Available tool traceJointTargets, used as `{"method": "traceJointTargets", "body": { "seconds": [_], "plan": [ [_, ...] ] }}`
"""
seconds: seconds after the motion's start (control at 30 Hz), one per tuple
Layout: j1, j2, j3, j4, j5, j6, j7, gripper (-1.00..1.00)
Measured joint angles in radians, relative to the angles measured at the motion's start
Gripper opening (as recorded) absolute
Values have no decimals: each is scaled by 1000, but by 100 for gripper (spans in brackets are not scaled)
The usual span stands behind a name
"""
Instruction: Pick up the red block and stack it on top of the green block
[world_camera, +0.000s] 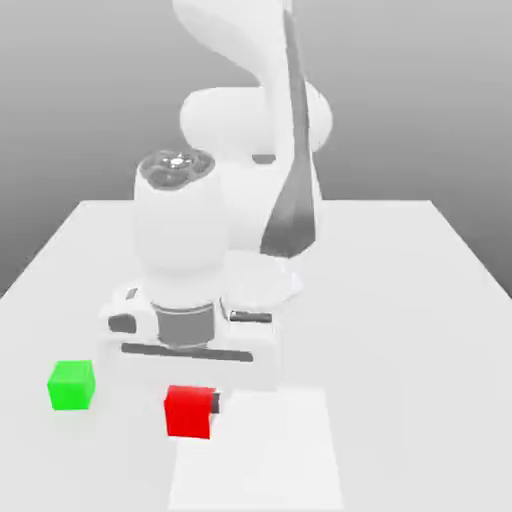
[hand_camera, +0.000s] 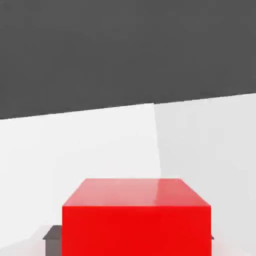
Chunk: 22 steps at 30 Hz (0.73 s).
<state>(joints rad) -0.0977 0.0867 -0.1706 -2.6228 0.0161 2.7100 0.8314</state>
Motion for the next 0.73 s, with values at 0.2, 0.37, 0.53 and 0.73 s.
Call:
{"method": "traceJointTargets", "body": {
  "seconds": [0.2,0.37,0.53,0.73],
  "plan": [
    [-146,-69,-82,-39,-29,-27,256,-100],
    [-264,-124,-139,-72,-50,-49,467,-100],
    [-307,-53,-138,-81,17,28,508,-100],
    [-329,51,-96,-77,107,122,447,100]
  ]
}}
